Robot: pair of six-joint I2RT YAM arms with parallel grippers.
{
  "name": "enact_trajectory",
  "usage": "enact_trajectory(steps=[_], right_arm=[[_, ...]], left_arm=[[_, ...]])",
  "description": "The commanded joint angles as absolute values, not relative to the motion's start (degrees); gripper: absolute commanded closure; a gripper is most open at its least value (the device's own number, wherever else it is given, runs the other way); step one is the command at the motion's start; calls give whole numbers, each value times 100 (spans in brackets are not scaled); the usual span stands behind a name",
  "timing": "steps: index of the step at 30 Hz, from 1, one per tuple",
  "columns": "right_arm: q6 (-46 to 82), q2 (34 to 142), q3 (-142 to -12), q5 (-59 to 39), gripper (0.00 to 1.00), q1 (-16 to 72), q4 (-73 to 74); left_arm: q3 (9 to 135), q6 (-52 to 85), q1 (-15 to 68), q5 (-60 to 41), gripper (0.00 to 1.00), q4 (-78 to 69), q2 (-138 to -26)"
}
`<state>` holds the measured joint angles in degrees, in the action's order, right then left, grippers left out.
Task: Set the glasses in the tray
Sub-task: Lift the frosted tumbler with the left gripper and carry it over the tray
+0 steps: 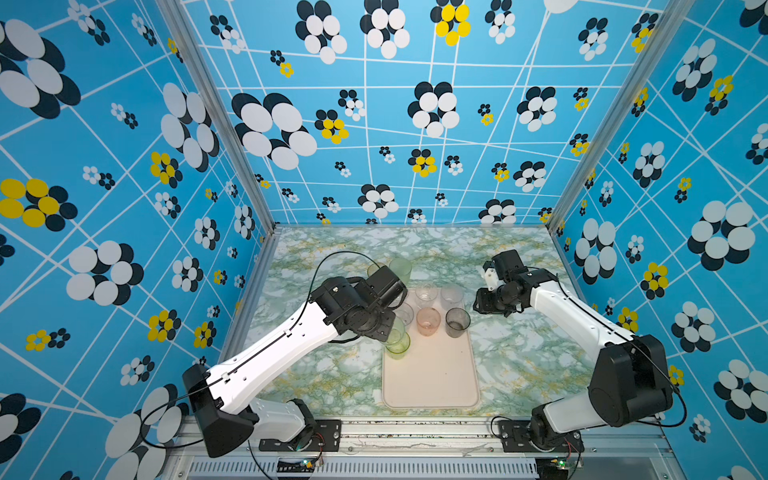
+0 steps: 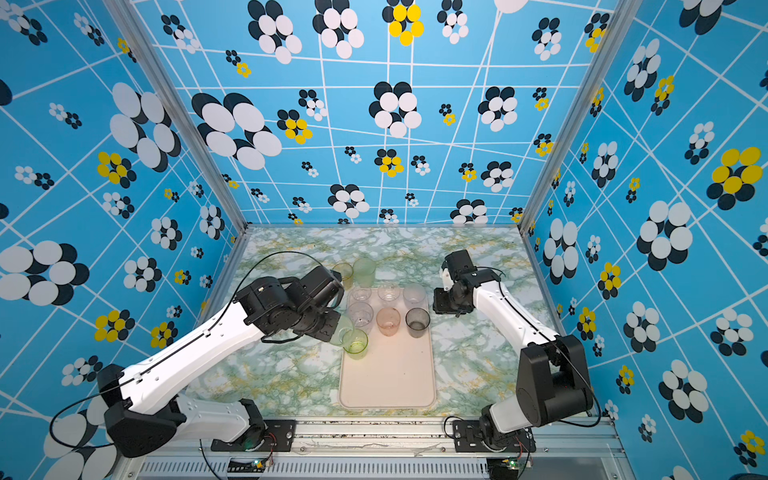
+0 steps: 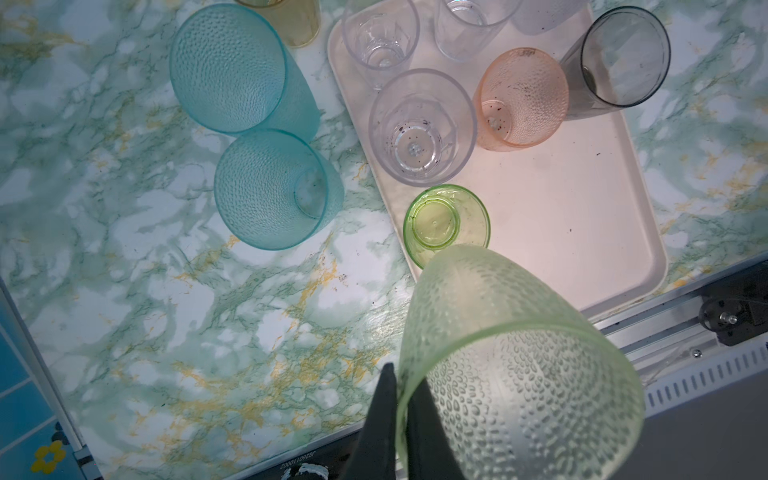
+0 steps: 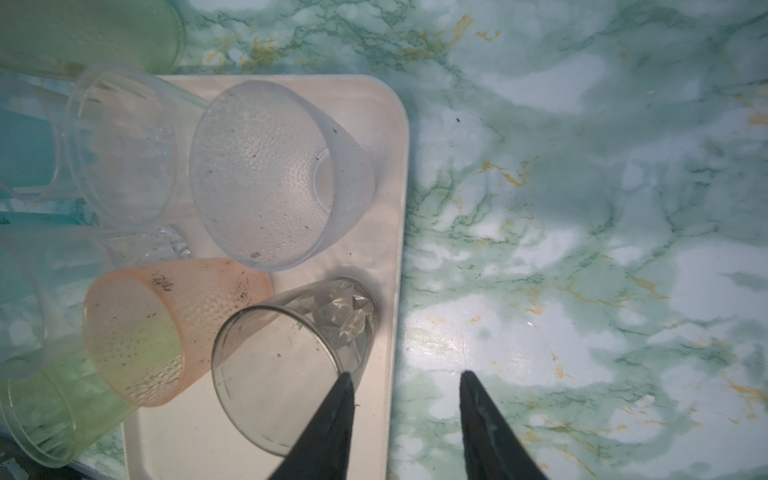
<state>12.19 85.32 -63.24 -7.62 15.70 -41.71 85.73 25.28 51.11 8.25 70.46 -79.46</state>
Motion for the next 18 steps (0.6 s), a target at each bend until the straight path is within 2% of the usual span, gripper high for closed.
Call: enact_trajectory(steps=[1,9,18], right_arm=[[1160,8341,-6245,-642,56,1541,-4431],[1211,8214,-6352,-528,56,1545,-4629],[1292,8060,-6275,-434,56,1547,-4729]], left_arm=[[9075,2010,5340,901,93,7182,-8467],[10074,1167,5842,622,94,7210,-10006],[9798,871,5788,113,94,6662,-10448]])
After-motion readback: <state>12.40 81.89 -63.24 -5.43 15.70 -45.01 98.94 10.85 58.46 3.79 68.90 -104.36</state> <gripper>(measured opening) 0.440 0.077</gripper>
